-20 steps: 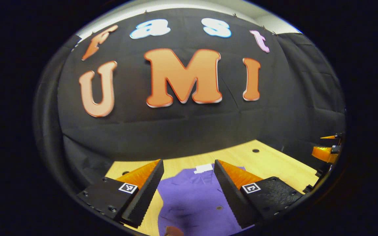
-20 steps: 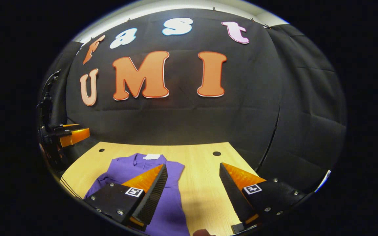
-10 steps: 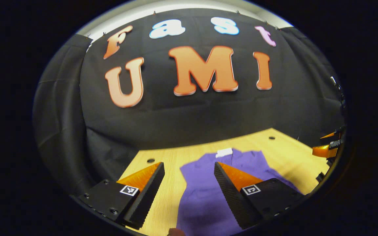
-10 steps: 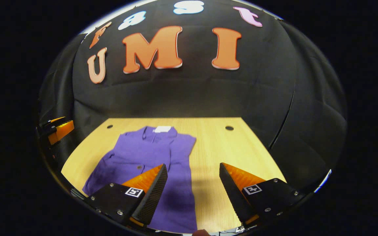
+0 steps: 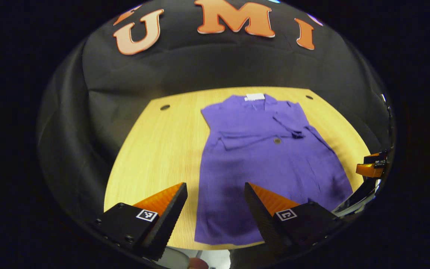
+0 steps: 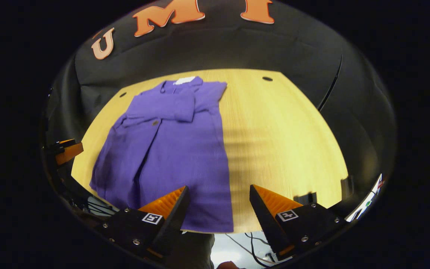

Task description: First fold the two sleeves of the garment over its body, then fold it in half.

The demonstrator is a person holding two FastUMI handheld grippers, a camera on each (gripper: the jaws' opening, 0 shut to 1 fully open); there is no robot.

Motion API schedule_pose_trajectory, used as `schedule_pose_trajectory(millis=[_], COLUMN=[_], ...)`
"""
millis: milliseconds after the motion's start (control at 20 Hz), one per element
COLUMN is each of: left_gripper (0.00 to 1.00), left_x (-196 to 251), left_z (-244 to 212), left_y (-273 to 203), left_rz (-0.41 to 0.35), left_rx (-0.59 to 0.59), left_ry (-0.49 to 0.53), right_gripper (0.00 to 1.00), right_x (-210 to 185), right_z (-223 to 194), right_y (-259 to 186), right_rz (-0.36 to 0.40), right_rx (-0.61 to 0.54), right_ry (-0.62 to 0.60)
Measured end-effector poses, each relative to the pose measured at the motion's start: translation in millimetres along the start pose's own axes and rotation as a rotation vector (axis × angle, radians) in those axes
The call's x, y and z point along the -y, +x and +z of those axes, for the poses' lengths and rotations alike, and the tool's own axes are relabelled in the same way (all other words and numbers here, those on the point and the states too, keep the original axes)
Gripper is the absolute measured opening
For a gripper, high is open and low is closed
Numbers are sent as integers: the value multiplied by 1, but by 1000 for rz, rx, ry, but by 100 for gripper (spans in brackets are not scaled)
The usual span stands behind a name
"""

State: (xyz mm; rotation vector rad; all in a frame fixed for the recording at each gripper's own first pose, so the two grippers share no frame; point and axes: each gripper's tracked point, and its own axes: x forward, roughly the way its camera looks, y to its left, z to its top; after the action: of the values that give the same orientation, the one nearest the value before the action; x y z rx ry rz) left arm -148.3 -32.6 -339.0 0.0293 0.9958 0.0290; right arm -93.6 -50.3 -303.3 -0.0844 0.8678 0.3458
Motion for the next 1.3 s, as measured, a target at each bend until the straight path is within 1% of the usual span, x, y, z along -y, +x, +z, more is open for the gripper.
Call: schedule_pose_trajectory(millis=[50, 100, 250, 350, 500, 600, 800, 850, 950, 1100, 1150, 1200, 1250, 1300], left_gripper=[96, 99, 99, 99, 99, 99, 99, 99, 98, 99, 99, 97, 93, 87], left_x=[0, 0, -4, -3, -14, -15, -11, -11, -13, -12, -13, -13, -12, -10], left_z=[-16, -32, -76, -94, -130, -137, -154, -152, -153, -154, -153, -155, -154, -154], left_y=[3, 5, 10, 12, 25, 24, 28, 28, 29, 28, 28, 28, 28, 28], left_rz=[-15, -22, -28, -38, -55, -44, -51, -58, -63, -69, -76, -77, -77, -78], left_rx=[-60, -110, -271, -338, -435, -472, -540, -517, -519, -559, -569, -586, -599, -610], left_ry=[-5, -10, -33, -64, -99, -110, -109, -103, -84, -72, -64, -65, -71, -80], right_gripper=[95, 95, 96, 96, 96, 96, 96, 96, 95, 98, 96, 90, 86, 74], right_x=[-2, 0, 0, -1, 0, 1, -5, -2, -6, -7, -8, -8, -8, -9], right_z=[-11, -19, -45, -56, -69, -76, -90, -88, -89, -91, -92, -95, -92, -90], right_y=[4, 6, 13, 14, 16, 17, 20, 22, 23, 22, 22, 25, 21, 24], right_rz=[5, 2, 7, 11, 1, -5, 2, -12, -4, -6, -9, -14, -16, -14], right_rx=[-39, -70, -158, -204, -264, -296, -352, -341, -348, -374, -377, -383, -392, -393], right_ry=[0, -3, -7, 3, 5, 2, 24, 12, 2, -49, -46, -33, -13, 18])
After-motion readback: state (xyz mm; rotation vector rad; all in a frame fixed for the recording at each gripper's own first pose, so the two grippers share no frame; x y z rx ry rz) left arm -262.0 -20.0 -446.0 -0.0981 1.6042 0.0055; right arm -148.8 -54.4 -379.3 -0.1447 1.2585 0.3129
